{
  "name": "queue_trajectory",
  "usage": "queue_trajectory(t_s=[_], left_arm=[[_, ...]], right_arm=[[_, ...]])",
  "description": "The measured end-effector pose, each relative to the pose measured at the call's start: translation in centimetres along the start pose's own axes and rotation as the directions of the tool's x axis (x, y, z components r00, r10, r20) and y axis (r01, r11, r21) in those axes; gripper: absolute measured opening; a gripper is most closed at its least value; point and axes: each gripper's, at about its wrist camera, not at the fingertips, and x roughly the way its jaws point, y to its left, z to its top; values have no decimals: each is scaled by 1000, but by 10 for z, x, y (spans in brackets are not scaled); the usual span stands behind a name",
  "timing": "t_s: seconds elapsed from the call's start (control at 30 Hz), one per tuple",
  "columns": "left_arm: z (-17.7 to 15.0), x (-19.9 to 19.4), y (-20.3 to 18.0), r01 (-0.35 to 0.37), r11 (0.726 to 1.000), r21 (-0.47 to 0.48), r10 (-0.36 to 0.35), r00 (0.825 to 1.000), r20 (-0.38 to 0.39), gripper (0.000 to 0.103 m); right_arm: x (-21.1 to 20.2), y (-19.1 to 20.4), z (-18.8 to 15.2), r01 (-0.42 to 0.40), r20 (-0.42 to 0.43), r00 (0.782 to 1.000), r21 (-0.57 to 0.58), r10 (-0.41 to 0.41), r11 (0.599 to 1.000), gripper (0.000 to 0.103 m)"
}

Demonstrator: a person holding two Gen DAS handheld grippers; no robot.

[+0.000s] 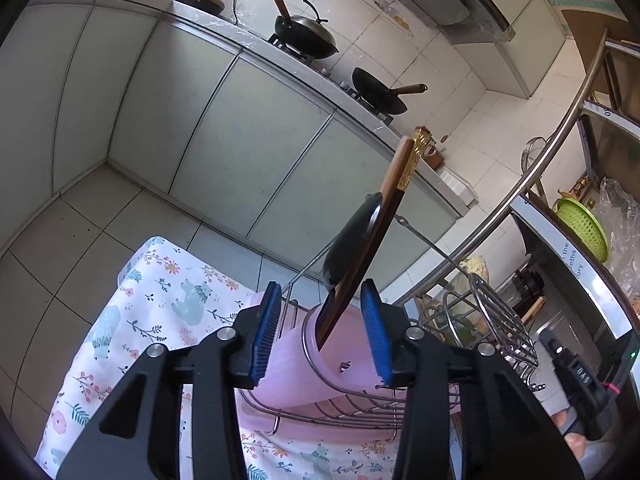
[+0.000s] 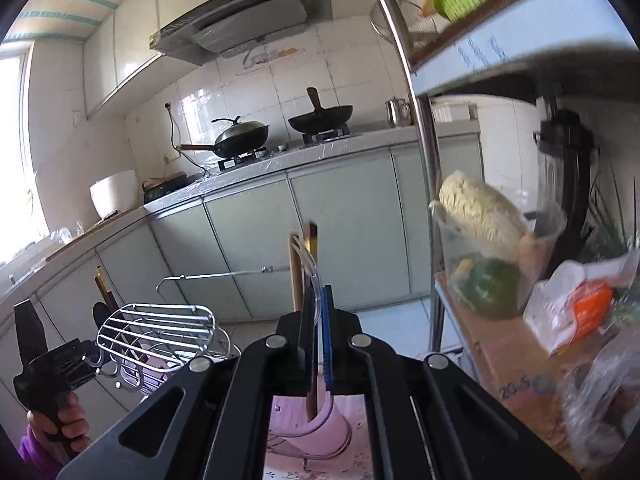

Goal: Organize utensils
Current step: 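Open the left gripper to drop the spoon into the pink cup while the right releases the fork there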

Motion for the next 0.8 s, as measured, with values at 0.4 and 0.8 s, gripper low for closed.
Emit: queue_trajectory(t_s=[0.4,0.8], left_arm=[[-3,-2,2,-8,1000,12,8,1000,-5,41],[-7,2,7,-15,1000,-6,15,1000,-22,41]], right_arm=[[-3,9,15,-18,-59,998,-41,15,999,3],[-3,10,19,34,-87,995,-99,-42,995,3]])
